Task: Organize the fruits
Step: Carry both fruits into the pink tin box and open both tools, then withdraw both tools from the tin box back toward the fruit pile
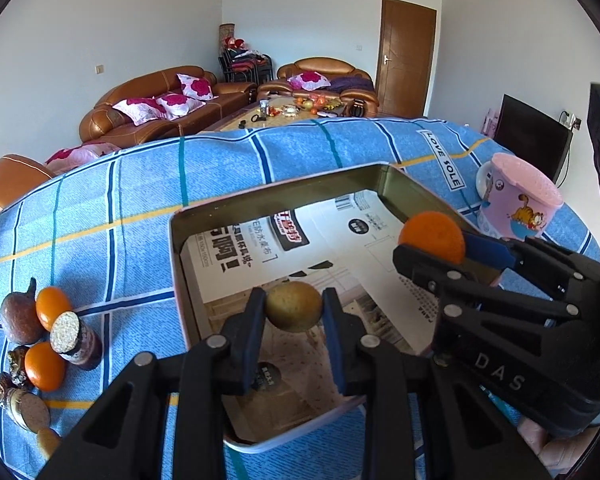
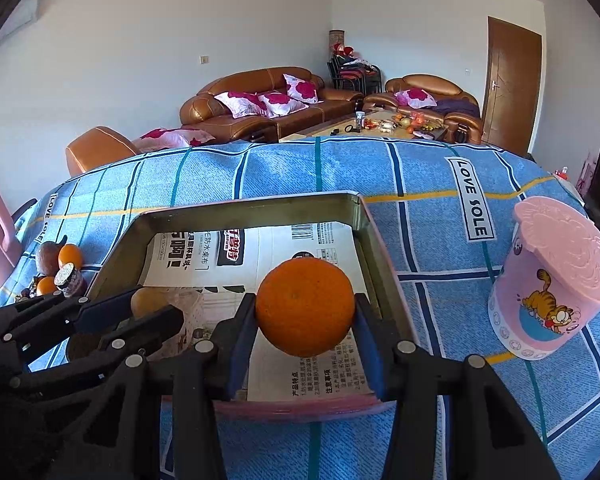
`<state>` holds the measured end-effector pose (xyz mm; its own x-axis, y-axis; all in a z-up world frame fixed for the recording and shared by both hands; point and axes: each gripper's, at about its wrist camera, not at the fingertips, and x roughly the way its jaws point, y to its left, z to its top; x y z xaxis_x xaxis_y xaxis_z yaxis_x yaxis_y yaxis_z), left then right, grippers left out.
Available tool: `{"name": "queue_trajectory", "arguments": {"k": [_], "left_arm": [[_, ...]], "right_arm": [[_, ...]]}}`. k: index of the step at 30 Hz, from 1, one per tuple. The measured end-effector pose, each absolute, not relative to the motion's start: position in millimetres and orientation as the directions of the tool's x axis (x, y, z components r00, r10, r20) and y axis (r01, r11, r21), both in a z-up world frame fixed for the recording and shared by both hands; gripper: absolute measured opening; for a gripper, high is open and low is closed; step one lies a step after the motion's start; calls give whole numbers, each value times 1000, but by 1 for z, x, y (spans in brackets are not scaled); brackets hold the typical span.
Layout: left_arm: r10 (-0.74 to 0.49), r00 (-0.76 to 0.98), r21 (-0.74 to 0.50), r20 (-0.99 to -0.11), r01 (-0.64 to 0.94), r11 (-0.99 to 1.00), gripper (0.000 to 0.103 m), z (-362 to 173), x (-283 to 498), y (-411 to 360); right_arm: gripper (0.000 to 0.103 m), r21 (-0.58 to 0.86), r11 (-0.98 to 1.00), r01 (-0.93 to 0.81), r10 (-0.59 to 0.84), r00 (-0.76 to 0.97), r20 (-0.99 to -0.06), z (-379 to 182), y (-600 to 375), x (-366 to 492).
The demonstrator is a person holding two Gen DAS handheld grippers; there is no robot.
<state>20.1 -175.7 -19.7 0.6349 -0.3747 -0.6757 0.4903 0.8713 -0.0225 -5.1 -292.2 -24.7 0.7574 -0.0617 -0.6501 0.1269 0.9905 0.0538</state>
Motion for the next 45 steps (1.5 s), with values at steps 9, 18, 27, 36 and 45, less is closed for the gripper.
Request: {"name": "queue_trajectory", "arguments": {"k": [9, 18, 27, 36, 45], "left_arm": [[-361, 718, 24, -595, 465, 885, 89, -6, 5, -173], [-282, 791, 110, -543, 400, 910, 103, 1, 2, -169], [-232, 807, 136, -543, 357, 924, 103, -2, -1, -152], [-217, 806, 137, -551, 344, 929, 103, -4, -5, -132], [-210, 802, 146, -559, 344, 927, 103, -5, -9, -120]], "right_arm": [[60, 127, 982, 141, -43, 817, -575, -11, -301, -16], [81, 133, 967, 215, -136, 887, -442, 6, -309, -34], [81, 128, 956, 264, -181, 874, -450, 1, -315, -33], [81, 114, 946, 304, -227, 871, -436, 3, -308, -47], [81, 148, 930, 336, -238, 859, -452, 1, -303, -64]]}}
